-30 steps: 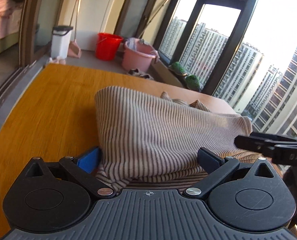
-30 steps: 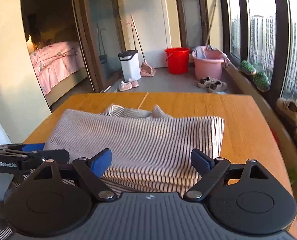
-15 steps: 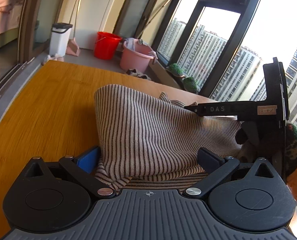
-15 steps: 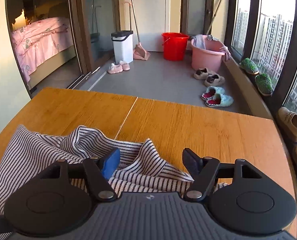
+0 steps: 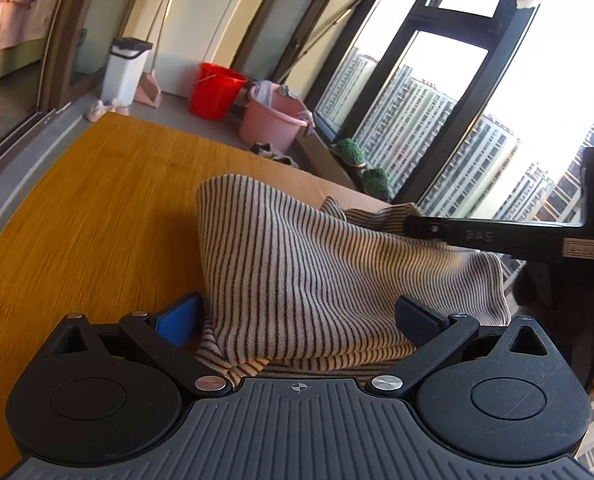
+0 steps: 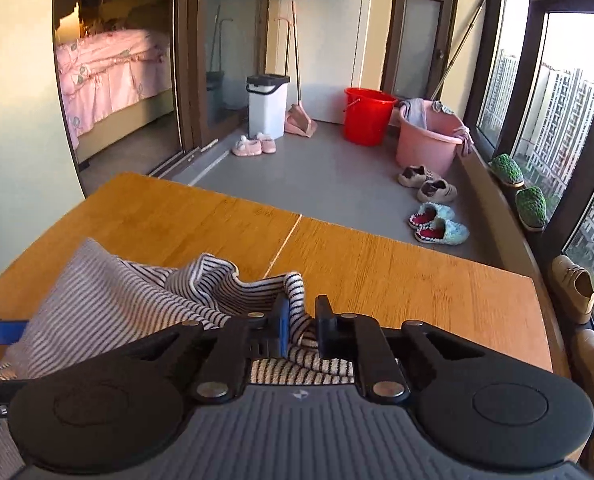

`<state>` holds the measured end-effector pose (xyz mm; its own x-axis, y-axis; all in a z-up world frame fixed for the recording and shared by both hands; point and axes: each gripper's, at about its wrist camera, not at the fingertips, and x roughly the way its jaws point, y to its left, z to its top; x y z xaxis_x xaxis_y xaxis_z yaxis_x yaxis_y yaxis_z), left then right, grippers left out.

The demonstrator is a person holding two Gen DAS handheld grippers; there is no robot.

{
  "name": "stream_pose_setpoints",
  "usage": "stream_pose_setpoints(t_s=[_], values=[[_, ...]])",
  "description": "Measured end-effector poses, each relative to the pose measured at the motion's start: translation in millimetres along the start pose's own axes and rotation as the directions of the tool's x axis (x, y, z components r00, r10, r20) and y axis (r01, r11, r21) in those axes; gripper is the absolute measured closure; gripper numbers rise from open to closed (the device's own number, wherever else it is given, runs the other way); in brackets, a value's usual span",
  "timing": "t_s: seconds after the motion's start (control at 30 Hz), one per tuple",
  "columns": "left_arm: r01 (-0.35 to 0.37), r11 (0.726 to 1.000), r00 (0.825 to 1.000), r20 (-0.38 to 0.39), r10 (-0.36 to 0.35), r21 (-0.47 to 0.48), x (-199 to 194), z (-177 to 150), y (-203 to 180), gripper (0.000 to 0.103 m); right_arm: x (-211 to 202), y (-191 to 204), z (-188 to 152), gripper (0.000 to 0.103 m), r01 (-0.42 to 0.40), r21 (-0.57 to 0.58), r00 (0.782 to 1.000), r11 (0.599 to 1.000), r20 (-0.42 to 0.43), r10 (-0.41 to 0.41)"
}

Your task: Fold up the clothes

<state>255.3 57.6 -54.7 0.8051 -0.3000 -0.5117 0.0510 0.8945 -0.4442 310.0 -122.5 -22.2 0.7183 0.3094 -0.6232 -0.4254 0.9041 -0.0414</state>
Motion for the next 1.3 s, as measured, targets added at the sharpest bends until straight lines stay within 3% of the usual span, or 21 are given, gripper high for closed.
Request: stream_pose_setpoints(t_s=[0.1,0.23,0.3,0.4,0.7,0.73,0.8,0.87,1.03,1.2,1.23,1.27,1.3], values=[[-0.026,0.999,0.999,0.026,0.027,-0.046,-6,-1,7,0.000,-39,-6,-1,0.092,-0.061,0.050,0.997,0.997,0.057,0.058],[-0.035,0.994,0.996,0.075,0.043,-0.100,-16,0,15,0.000,-86,-17,-28,0.095,-0.157,0.164,0.985,0.974,0.099,0.142],[-0.028,0.995,0.996,0.081,0.035,-0.091,-18,0,15,0.000,-89,-23,-54,0.095,-0.177,0.240,0.984,0.955,0.064,0.166],[-0.026,0.997,0.997,0.070,0.031,-0.073,-17,0,13,0.000,-73,-26,-92,0.101,-0.141,0.319,0.986,0.937,-0.035,0.161],[-0.043,0.998,0.999,0.029,0.044,-0.039,-10,-1,6,0.000,-67,-15,-50,0.102,-0.105,0.190,0.994,0.976,0.040,0.099],[-0.043,0.998,0.999,0.028,0.044,-0.037,-10,0,6,0.000,-66,-14,-46,0.099,-0.100,0.176,0.995,0.979,0.049,0.092],[-0.043,0.998,0.999,0.028,0.044,-0.034,-10,-1,5,0.000,-64,-11,-36,0.083,-0.089,0.147,0.995,0.985,0.066,0.080],[-0.044,0.999,0.999,0.026,0.045,-0.029,-9,-1,4,0.000,-62,-9,-27,0.052,-0.077,0.118,0.994,0.990,0.082,0.067],[-0.037,0.999,0.999,0.023,0.038,-0.025,-8,-1,4,0.000,14,-10,10,0.041,0.012,0.042,1.000,0.999,-0.018,-0.012],[-0.030,0.999,0.999,0.021,0.030,-0.023,-7,-2,4,0.000,70,-25,2,0.034,0.020,0.145,0.993,0.989,-0.115,-0.003],[-0.028,0.999,0.999,0.020,0.029,-0.022,-7,-2,4,0.000,68,-24,1,0.041,0.018,0.148,0.994,0.989,-0.113,-0.001],[-0.025,0.999,0.999,0.020,0.026,-0.025,-7,-2,4,0.000,66,-23,1,0.069,0.017,0.151,0.994,0.988,-0.111,0.000],[-0.021,0.999,1.000,0.021,0.022,-0.029,-8,-2,5,0.000,64,-22,0,0.077,0.016,0.154,0.994,0.988,-0.110,0.001]])
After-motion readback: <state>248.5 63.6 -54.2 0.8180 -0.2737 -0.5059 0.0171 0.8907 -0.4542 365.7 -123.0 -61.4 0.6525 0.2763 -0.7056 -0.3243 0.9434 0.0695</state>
